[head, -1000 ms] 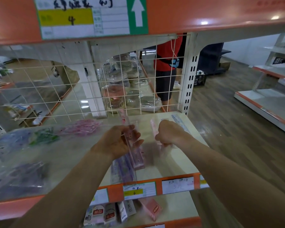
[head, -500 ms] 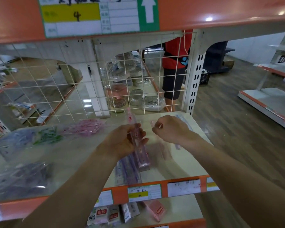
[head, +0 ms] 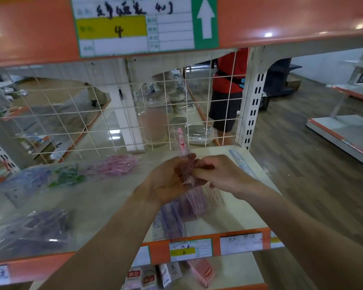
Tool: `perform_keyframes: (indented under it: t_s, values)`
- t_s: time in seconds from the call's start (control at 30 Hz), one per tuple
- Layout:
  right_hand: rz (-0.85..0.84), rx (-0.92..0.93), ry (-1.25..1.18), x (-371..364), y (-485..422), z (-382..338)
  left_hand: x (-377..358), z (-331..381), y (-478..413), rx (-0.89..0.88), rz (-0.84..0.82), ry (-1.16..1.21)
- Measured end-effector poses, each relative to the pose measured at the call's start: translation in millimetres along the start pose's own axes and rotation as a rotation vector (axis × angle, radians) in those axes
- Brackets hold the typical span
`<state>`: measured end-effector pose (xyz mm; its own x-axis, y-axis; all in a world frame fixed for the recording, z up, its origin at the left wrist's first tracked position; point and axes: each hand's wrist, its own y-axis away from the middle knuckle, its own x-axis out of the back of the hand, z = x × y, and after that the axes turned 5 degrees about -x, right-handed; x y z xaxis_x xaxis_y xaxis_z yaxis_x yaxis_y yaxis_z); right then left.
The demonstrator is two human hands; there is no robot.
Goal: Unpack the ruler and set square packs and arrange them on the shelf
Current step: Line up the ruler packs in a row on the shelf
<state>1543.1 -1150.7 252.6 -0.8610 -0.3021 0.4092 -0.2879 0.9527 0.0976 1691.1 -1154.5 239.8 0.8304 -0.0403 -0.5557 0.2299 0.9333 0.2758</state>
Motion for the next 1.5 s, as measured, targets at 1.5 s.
perform_keyframes:
  t_s: [1.5]
  values:
    - [0.07,-0.44,0.556,27,-59,26,12,12,-22,0.041,0.215,-0.064]
